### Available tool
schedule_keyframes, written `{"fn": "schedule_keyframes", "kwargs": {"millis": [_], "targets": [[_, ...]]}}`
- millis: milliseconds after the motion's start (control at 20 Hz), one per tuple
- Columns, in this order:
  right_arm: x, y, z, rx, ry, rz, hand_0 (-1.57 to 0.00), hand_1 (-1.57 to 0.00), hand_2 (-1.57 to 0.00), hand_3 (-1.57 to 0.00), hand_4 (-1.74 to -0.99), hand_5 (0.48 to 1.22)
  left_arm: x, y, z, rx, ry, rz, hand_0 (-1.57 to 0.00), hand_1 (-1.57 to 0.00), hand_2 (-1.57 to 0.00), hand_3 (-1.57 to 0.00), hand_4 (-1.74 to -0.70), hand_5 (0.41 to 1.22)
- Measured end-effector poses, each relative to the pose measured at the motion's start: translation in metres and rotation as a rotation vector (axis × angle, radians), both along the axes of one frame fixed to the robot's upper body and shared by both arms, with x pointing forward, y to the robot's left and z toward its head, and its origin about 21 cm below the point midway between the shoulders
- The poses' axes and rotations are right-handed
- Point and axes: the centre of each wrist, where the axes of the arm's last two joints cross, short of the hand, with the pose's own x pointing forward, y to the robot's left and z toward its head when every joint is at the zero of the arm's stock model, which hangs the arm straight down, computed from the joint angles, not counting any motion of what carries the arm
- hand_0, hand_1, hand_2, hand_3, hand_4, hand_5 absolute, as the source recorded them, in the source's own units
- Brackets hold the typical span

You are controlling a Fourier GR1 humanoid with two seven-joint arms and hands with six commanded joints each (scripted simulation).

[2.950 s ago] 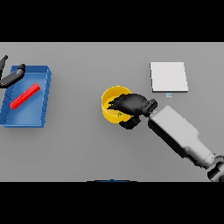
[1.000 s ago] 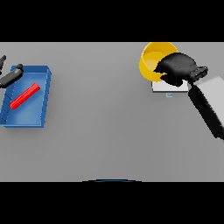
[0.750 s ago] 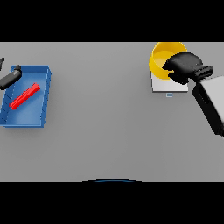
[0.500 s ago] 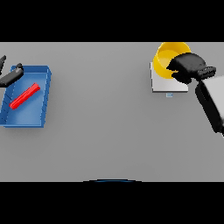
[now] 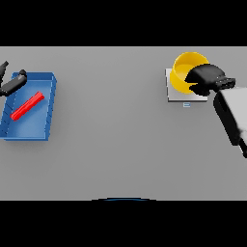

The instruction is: Pick up the red beaker and tilt it to pour out 1 green nut into yellow bowl. Pick up the yellow bowl and place it on the metallic measuring scale.

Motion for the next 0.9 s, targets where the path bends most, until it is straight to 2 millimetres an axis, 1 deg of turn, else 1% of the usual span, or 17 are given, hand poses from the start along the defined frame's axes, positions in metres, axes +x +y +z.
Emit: {"fn": "schedule_keyframes", "kwargs": {"millis": [50,100,150,200,250,300,350,400,450,550,600,700,750,800,900], "targets": [[-0.0005,-0.0007,-0.0015,0.007,0.006,-0.002,-1.57,-1.50,-1.44,-1.25,-1.741,1.221,-0.0017,0.0017,-0.0033,0.002,0.006,-0.003,0.00,0.00,0.00,0.00,-0.84,0.779],[-0.0004,-0.0001,-0.0019,0.006,0.008,-0.008,-1.56,-1.43,-1.34,-1.11,-1.682,1.221,-0.0002,0.0006,-0.0015,0.004,0.005,0.002,0.00,0.00,0.00,0.00,-0.84,0.775],[0.0006,-0.0002,-0.0006,-0.001,0.007,-0.015,-1.47,-1.28,-1.18,-0.96,-1.632,1.145,-0.0001,0.0036,-0.0024,0.008,0.007,0.006,0.00,0.00,0.00,0.00,-0.84,0.773],[0.0012,0.0006,-0.0008,-0.002,0.013,-0.029,-1.33,-1.12,-1.01,-0.82,-1.592,1.074,-0.0003,0.0013,-0.0035,-0.001,0.013,0.005,0.00,0.00,0.00,0.00,-0.84,0.774],[0.0013,-0.0007,-0.0004,0.020,0.020,-0.030,-1.15,-0.96,-0.85,-0.69,-1.559,1.014,-0.0001,0.0004,-0.0016,-0.004,0.006,0.001,0.00,0.00,0.00,0.00,-0.83,0.771],[0.0015,0.0013,0.0003,0.032,0.029,-0.043,-0.95,-0.81,-0.71,-0.58,-1.535,0.965,0.0016,0.0009,-0.0007,-0.004,0.010,0.006,0.00,0.00,0.00,0.00,-0.83,0.768],[0.0001,-0.0015,-0.0029,0.045,0.047,-0.048,-0.76,-0.67,-0.58,-0.48,-1.513,0.923,-0.0005,-0.0002,0.0000,-0.016,0.006,0.000,0.00,0.00,0.00,0.00,-0.84,0.764],[0.0012,-0.0014,0.0005,0.054,0.055,-0.055,-0.61,-0.56,-0.47,-0.39,-1.496,0.890,-0.0010,0.0019,0.0008,-0.021,0.000,0.002,0.00,0.00,0.00,0.00,-0.84,0.764],[0.0009,-0.0049,0.0036,0.056,0.061,-0.065,-0.48,-0.46,-0.38,-0.32,-1.485,0.863,0.0001,0.0006,-0.0038,-0.023,0.008,0.004,0.00,0.00,0.00,0.00,-0.84,0.760],[0.0002,0.0002,-0.0018,0.053,0.070,-0.064,-0.31,-0.30,-0.24,-0.21,-1.461,0.833,-0.0026,0.0044,0.0003,-0.007,-0.003,0.002,0.00,0.00,0.00,0.00,-0.83,0.749],[0.0004,0.0022,-0.0027,0.055,0.074,-0.060,-0.25,-0.24,-0.19,-0.16,-1.448,0.824,-0.0018,-0.0015,-0.0004,-0.012,-0.006,-0.007,0.00,0.00,0.00,0.00,-0.83,0.750],[0.0017,-0.0011,0.0026,0.032,0.067,-0.046,-0.16,-0.16,-0.12,-0.10,-1.422,0.811,-0.0003,-0.0006,0.0039,-0.004,-0.007,0.002,0.00,0.00,0.00,0.00,-0.84,0.753],[0.0003,-0.0030,-0.0006,0.019,0.077,-0.052,-0.13,-0.12,-0.10,-0.08,-1.409,0.804,0.0002,-0.0014,0.0015,-0.011,0.004,0.002,0.00,0.00,0.00,0.00,-0.84,0.755],[0.0019,-0.0010,0.0038,0.010,0.083,-0.056,-0.10,-0.10,-0.08,-0.07,-1.401,0.798,-0.0003,-0.0009,-0.0002,-0.009,0.004,0.002,0.00,0.00,0.00,0.00,-0.83,0.759],[0.0004,-0.0053,0.0017,-0.001,0.099,-0.061,-0.06,-0.06,-0.05,-0.04,-1.390,0.779,-0.0021,0.0009,0.0010,-0.003,0.000,0.003,0.00,0.00,0.00,0.00,-0.83,0.760]]}}
